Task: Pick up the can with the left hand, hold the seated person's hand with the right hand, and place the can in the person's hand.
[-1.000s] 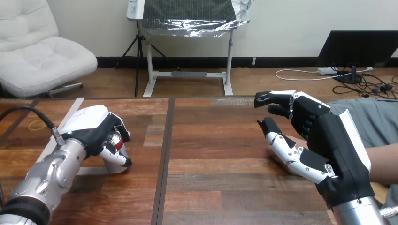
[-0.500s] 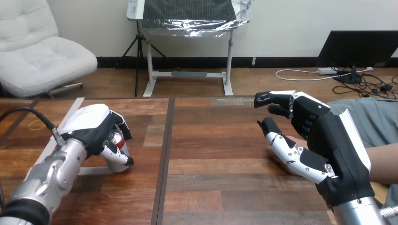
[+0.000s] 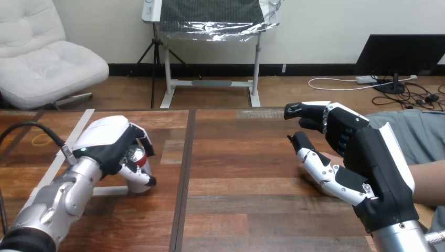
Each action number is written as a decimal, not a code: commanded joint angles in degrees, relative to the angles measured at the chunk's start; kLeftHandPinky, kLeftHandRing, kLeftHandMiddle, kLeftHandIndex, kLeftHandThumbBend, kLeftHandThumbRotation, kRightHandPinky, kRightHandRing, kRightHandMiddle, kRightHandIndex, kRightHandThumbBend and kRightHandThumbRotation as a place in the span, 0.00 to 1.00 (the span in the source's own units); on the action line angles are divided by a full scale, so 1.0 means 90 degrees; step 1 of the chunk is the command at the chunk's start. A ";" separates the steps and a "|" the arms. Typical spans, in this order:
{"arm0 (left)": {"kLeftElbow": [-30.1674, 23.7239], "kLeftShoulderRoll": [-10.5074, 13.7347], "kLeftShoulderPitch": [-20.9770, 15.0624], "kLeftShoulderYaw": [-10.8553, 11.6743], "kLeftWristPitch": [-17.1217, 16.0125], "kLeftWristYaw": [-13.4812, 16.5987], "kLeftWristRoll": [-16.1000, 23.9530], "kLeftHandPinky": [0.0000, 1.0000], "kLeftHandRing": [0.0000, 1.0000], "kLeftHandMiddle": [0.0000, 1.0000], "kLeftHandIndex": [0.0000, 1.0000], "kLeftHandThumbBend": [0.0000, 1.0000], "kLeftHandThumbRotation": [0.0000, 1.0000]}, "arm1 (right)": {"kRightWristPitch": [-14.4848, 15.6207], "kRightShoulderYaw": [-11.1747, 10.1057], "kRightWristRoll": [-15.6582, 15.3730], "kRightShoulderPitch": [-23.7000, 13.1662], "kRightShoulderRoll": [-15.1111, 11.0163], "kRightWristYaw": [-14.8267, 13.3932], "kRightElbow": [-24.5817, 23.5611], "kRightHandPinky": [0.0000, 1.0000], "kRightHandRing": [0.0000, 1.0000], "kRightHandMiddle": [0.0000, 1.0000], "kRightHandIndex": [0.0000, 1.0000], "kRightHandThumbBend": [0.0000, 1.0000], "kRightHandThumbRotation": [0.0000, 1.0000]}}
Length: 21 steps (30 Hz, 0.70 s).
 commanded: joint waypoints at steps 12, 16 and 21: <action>-0.1413 0.0232 -0.0049 0.0289 -0.0023 -0.0219 -0.0118 0.34 0.40 0.47 0.52 0.68 0.00 | 0.0075 0.0017 0.0008 -0.0451 0.0003 -0.0073 -0.0116 0.79 0.80 0.76 0.66 0.35 0.00; -0.1696 0.0249 0.0019 0.0315 0.0000 -0.0283 -0.0103 0.35 0.41 0.47 0.51 0.67 0.00 | 0.0113 0.0014 -0.0017 -0.0452 0.0015 -0.0102 -0.0132 0.78 0.80 0.76 0.67 0.36 0.00; -0.2149 0.0243 0.0129 0.0386 0.0125 -0.0442 -0.0109 0.36 0.41 0.48 0.51 0.67 0.00 | 0.0159 -0.0008 -0.0004 -0.0467 0.0028 -0.0132 -0.0137 0.78 0.80 0.77 0.69 0.38 0.00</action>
